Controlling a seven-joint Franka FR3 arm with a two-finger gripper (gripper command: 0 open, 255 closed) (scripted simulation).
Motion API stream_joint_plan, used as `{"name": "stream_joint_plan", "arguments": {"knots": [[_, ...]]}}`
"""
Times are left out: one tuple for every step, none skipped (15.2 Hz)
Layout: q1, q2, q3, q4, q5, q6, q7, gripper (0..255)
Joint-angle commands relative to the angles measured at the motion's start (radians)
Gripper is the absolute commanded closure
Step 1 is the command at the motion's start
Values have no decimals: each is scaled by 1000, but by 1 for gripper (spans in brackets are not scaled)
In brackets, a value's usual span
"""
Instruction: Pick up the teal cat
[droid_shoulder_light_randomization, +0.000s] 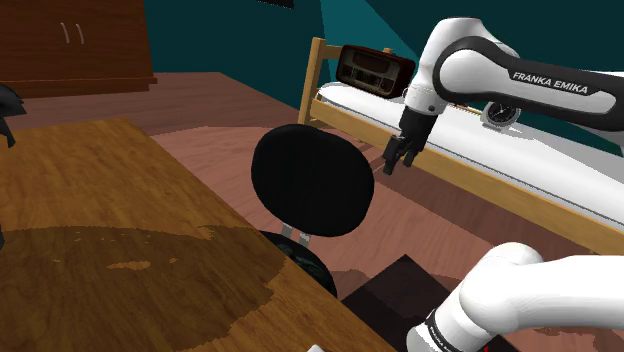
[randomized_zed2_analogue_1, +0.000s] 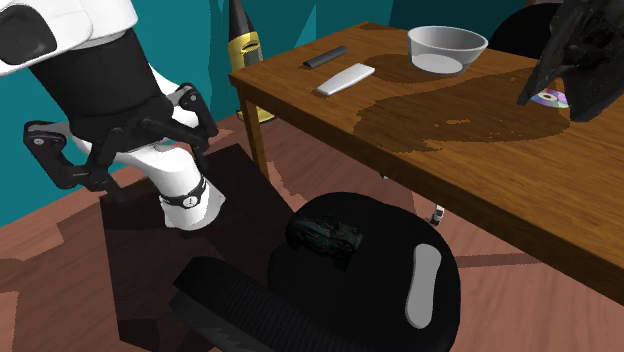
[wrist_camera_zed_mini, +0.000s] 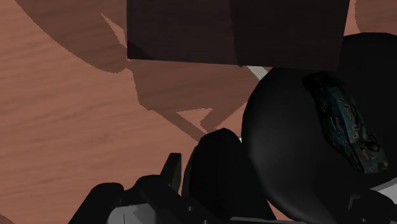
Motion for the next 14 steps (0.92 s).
{"name": "stream_joint_plan", "arguments": {"knots": [[0, 0, 0, 0, 0, 0, 0, 0], [10, 2, 17, -22, 5, 23, 7, 0], [20, 5, 35, -44, 9, 46, 14, 0], [31, 9, 52, -64, 14, 70, 22, 0], [41, 15, 70, -84, 18, 94, 29, 0], [52, 22, 88, -103, 22, 118, 37, 0], [62, 30, 106, -121, 27, 142, 45, 0], [73, 39, 124, -138, 31, 167, 53, 0], [83, 50, 142, -154, 35, 192, 61, 0], [93, 61, 161, -169, 39, 217, 70, 0], [103, 75, 180, -184, 42, 243, 78, 0], [113, 89, 199, -197, 46, 269, 87, 0], [123, 106, 218, -209, 48, 295, 97, 0], [132, 123, 237, -221, 51, 321, 107, 0]]}}
